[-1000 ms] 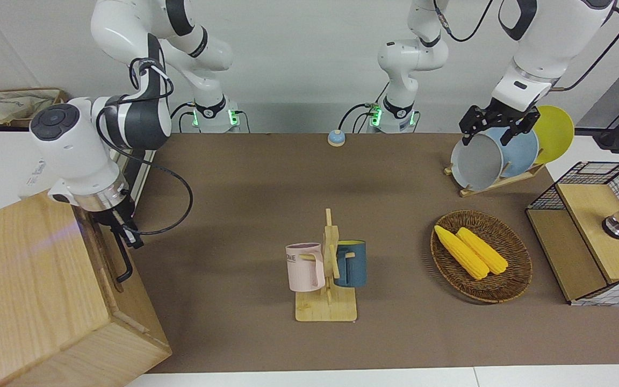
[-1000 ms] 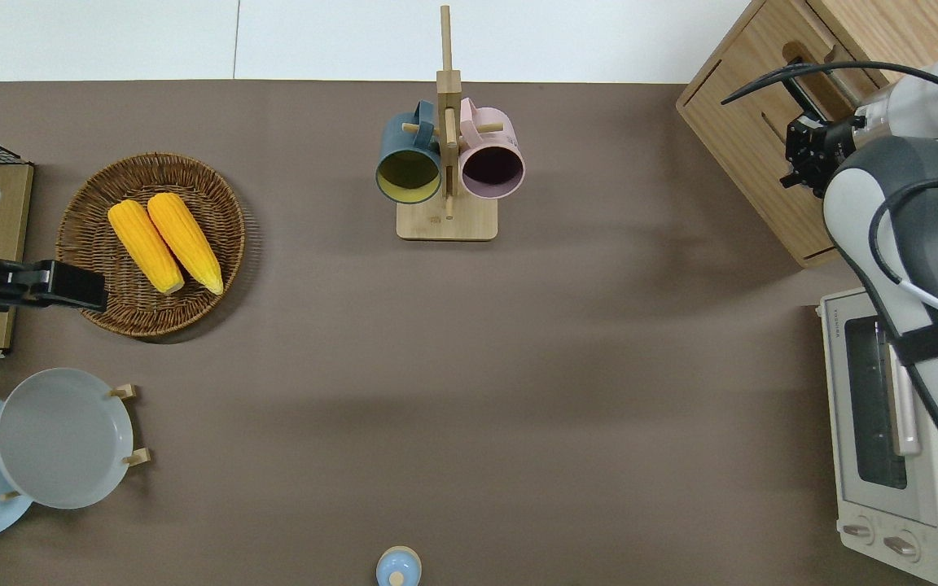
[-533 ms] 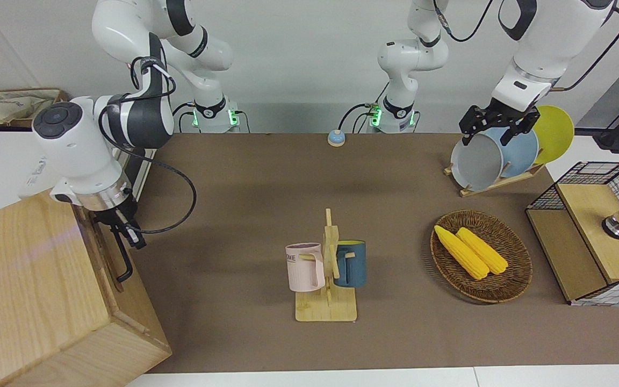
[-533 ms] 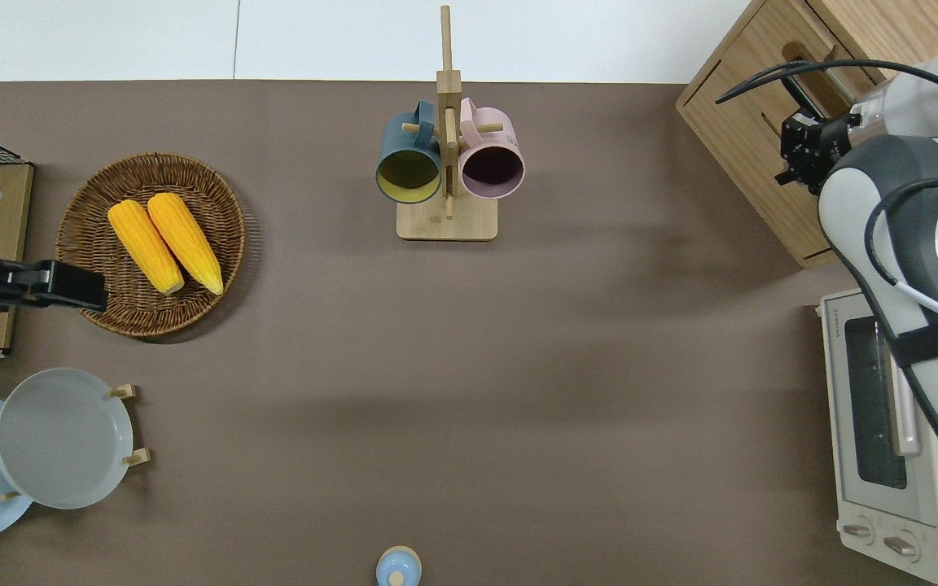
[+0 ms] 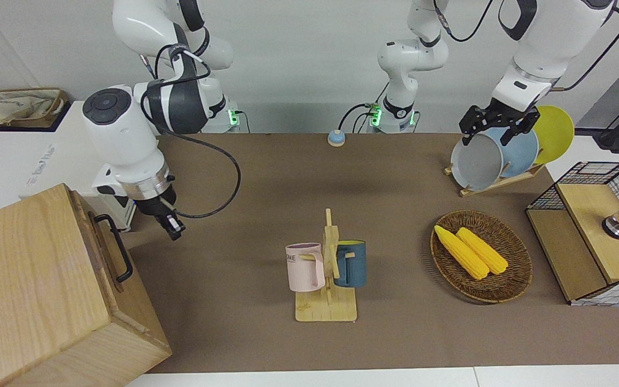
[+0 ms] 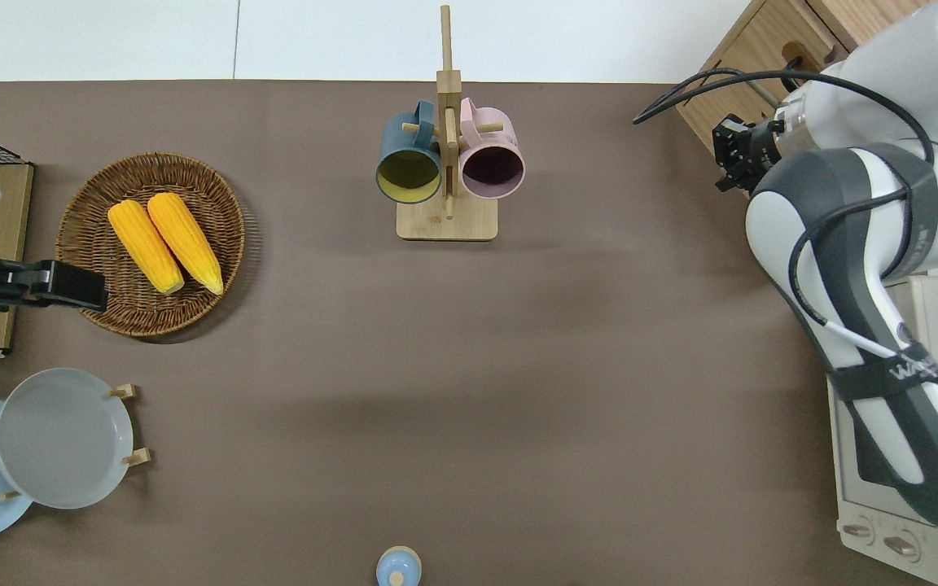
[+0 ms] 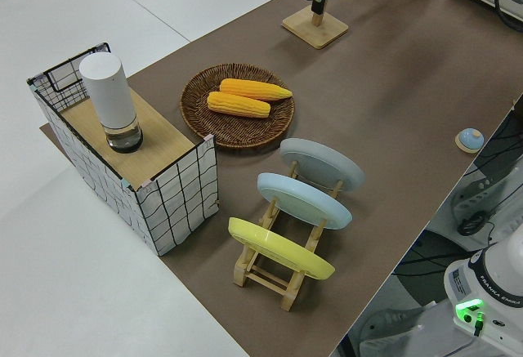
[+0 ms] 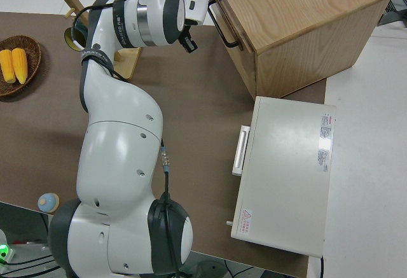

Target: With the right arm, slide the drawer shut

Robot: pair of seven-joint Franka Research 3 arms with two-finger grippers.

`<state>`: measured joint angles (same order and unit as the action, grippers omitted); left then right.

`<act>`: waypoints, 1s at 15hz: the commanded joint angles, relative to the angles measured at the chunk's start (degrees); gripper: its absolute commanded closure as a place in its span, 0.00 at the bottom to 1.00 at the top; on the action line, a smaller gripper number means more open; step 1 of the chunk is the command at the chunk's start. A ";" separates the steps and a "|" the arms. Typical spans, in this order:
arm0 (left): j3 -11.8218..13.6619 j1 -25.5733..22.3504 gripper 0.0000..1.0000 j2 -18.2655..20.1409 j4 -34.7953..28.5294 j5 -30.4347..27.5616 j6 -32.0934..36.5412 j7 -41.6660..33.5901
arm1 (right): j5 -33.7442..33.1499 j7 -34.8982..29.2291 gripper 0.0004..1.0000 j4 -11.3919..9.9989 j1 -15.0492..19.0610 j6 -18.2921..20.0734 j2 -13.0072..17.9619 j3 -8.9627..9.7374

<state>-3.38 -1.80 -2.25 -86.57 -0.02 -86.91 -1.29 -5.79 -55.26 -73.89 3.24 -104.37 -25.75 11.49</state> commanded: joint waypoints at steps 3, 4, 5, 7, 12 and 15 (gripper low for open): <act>-0.40 -0.31 0.01 -0.65 1.49 0.98 1.13 -0.56 | -0.89 4.09 1.00 -3.27 -4.63 6.09 6.67 -0.06; -0.40 -0.31 0.01 -0.65 1.40 0.98 1.13 -0.47 | -0.98 6.37 1.00 -3.62 -5.52 7.59 7.90 -0.15; -0.40 -0.31 0.01 -0.65 1.40 0.98 1.13 -0.56 | -1.24 8.65 1.00 -4.59 -6.13 8.12 9.48 0.03; -0.40 -0.31 0.01 -0.65 1.40 0.98 1.13 -0.56 | -1.24 14.80 1.00 -6.35 -7.19 9.35 11.60 0.03; -0.40 -0.31 0.01 -0.74 1.40 0.98 1.13 -0.56 | -0.28 27.01 1.00 -6.70 -7.02 11.03 14.41 -0.15; -0.40 -0.31 0.01 -0.65 1.40 0.98 1.13 -0.56 | 0.51 35.02 1.00 -6.53 -5.62 11.03 15.03 -0.32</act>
<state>-3.38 -1.80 -2.25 -86.57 -0.02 -86.91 -1.29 -6.12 -28.52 -78.41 -4.33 -93.43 -13.02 11.17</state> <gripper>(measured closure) 0.004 0.991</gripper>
